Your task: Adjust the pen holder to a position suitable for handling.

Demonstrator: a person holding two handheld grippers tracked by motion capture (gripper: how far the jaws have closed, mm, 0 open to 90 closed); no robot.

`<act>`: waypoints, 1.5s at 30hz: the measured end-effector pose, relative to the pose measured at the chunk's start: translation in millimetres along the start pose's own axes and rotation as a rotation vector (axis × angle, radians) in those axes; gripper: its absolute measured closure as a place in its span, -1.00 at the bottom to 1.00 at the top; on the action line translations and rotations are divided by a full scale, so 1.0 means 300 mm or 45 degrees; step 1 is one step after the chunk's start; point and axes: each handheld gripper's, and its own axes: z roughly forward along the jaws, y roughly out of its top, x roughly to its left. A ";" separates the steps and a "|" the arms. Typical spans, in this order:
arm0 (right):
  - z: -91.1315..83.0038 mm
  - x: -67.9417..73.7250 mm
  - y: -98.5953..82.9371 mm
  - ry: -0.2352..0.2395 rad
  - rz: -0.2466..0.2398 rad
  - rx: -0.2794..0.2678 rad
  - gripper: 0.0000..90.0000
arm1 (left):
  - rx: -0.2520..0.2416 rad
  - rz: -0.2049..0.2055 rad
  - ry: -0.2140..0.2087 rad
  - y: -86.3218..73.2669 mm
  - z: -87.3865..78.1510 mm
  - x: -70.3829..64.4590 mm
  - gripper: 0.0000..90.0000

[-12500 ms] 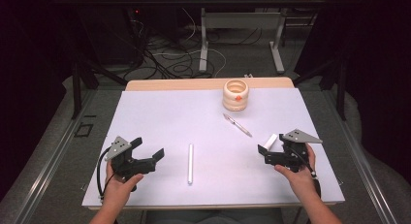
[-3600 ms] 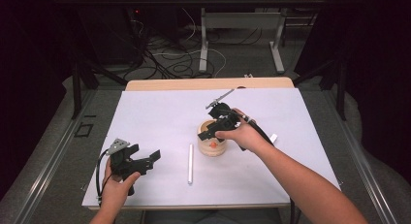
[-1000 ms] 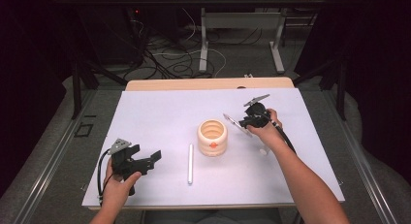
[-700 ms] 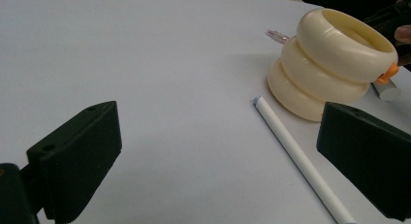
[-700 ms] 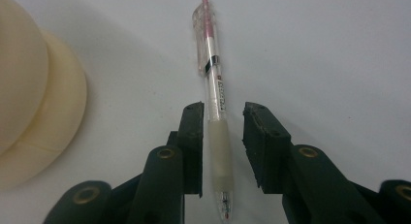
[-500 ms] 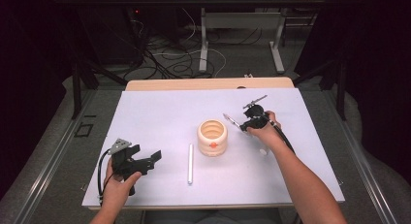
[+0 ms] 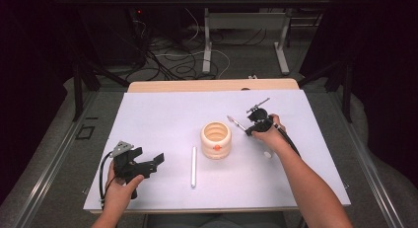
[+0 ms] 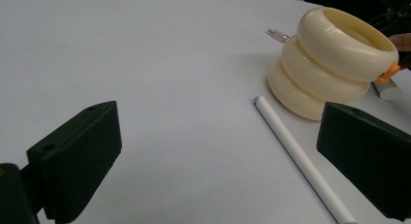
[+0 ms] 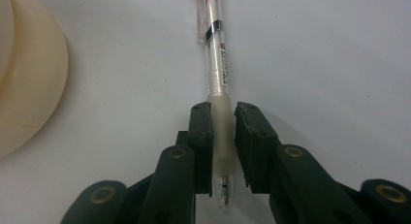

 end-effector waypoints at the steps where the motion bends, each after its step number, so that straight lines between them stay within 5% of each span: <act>1: -0.003 0.002 0.001 0.001 0.000 0.013 0.78 | 0.000 0.000 0.000 0.000 0.000 0.000 -0.95; 16: -0.010 0.006 0.000 -0.006 0.001 -0.012 0.79 | -0.004 -0.001 -0.002 0.000 -0.001 0.000 -0.95; 18: -0.030 0.006 0.006 -0.015 -0.002 0.033 0.79 | -0.005 -0.002 0.000 0.000 -0.001 0.000 -0.95; 20: -0.035 0.007 0.002 0.007 0.011 -0.047 0.79 | -0.009 -0.004 0.001 0.000 -0.002 -0.001 -0.95; 21: -0.064 0.012 0.008 -0.013 0.024 -0.006 0.79 | -0.010 -0.005 0.001 0.000 -0.002 -0.001 -0.95; 24: -0.091 0.014 0.002 0.007 0.022 -0.090 0.79 | -0.009 -0.008 0.001 0.000 -0.001 0.000 -0.95; 45: -0.244 0.101 -0.034 0.083 -0.062 -0.263 0.79 | 0.002 -0.012 0.000 0.000 -0.002 -0.002 -0.95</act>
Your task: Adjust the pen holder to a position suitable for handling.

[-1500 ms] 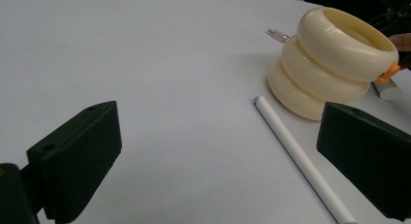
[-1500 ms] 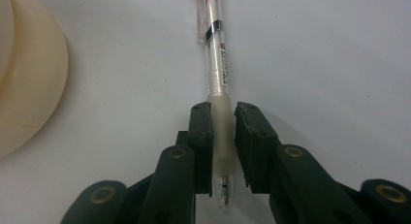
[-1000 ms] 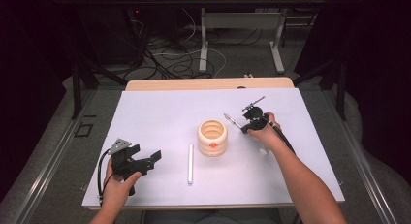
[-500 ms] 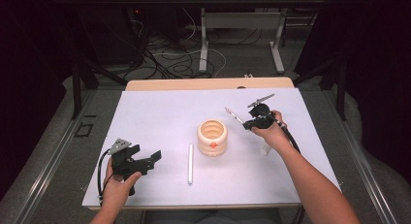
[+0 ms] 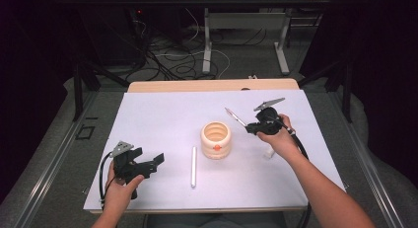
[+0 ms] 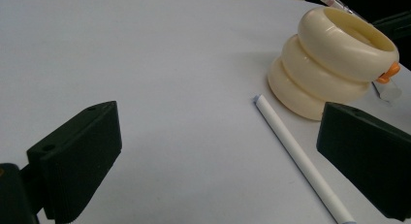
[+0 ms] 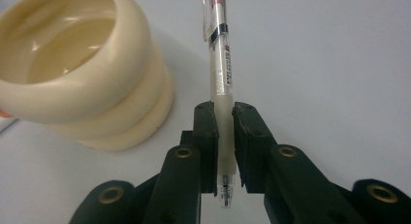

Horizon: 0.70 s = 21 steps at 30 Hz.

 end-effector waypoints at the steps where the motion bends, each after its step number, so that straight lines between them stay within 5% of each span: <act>1: -0.011 0.017 -0.004 0.010 -0.018 -0.021 0.79 | 0.000 -0.001 0.000 0.000 0.000 0.000 -0.95; 12: -0.071 0.098 -0.037 0.050 -0.094 -0.116 0.79 | -0.001 0.002 0.001 0.000 -0.001 -0.001 -0.95; 21: -0.101 0.157 -0.087 0.109 -0.088 -0.200 0.79 | -0.001 0.008 0.001 0.000 0.001 -0.004 -0.94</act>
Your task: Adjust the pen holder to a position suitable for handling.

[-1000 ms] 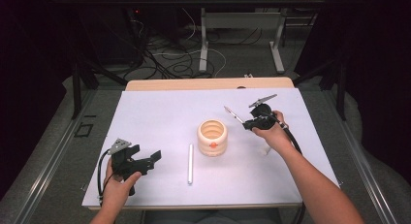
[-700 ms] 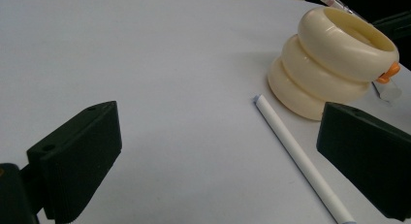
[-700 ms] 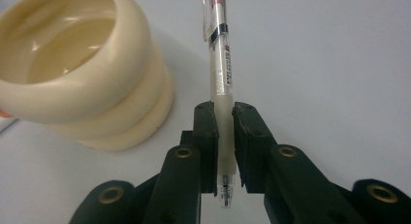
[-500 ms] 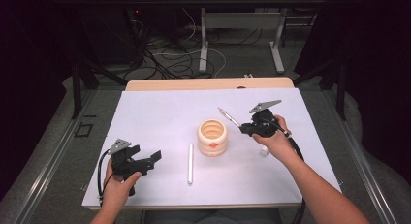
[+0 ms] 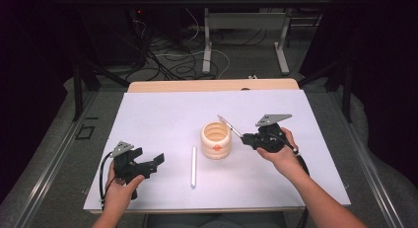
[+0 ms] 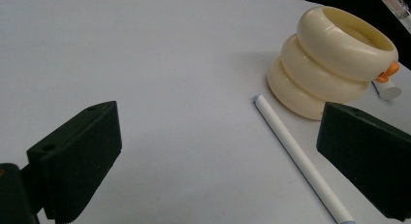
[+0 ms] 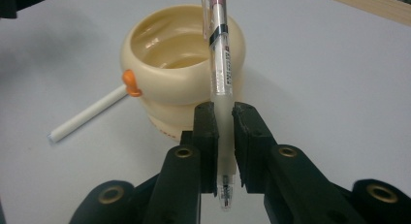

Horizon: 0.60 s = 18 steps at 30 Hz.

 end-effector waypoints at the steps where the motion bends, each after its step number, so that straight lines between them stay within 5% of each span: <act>1: -0.008 0.019 -0.007 0.005 -0.007 -0.003 0.79 | -0.001 0.000 -0.002 0.000 0.000 -0.001 -0.94; 6: -0.016 0.057 -0.016 0.017 -0.056 -0.034 0.79 | -0.002 0.003 0.002 -0.001 0.000 -0.002 -0.94; 9: -0.020 0.089 -0.018 0.001 -0.157 -0.043 0.79 | -0.001 0.003 0.001 0.000 -0.001 -0.003 -0.94; 18: -0.025 0.139 -0.019 -0.029 -0.310 -0.054 0.79 | -0.001 0.006 -0.001 0.000 -0.002 -0.003 -0.94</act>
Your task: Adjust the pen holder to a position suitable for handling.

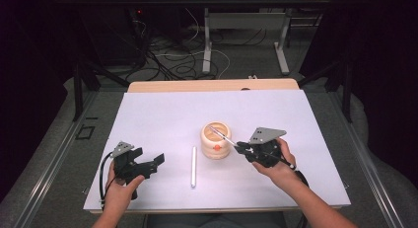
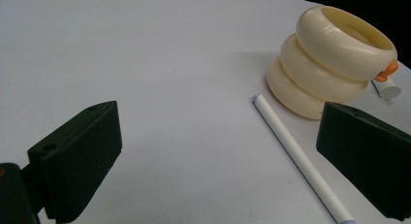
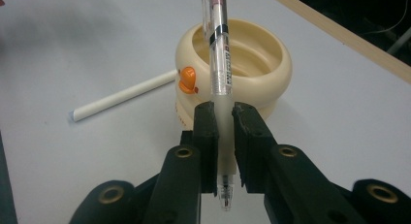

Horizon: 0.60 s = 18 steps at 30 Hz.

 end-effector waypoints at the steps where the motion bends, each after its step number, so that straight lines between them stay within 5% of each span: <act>1: 0.001 0.007 -0.001 -0.001 0.001 -0.003 0.79 | 0.000 0.000 0.000 0.000 0.000 0.000 -0.94; 11: 0.031 0.057 -0.008 0.043 -0.168 0.024 0.79 | 0.001 0.007 0.000 0.000 0.001 -0.002 -0.94; 18: 0.046 0.100 -0.007 0.020 -0.305 0.058 0.79 | -0.001 0.016 -0.007 0.001 0.000 -0.002 -0.94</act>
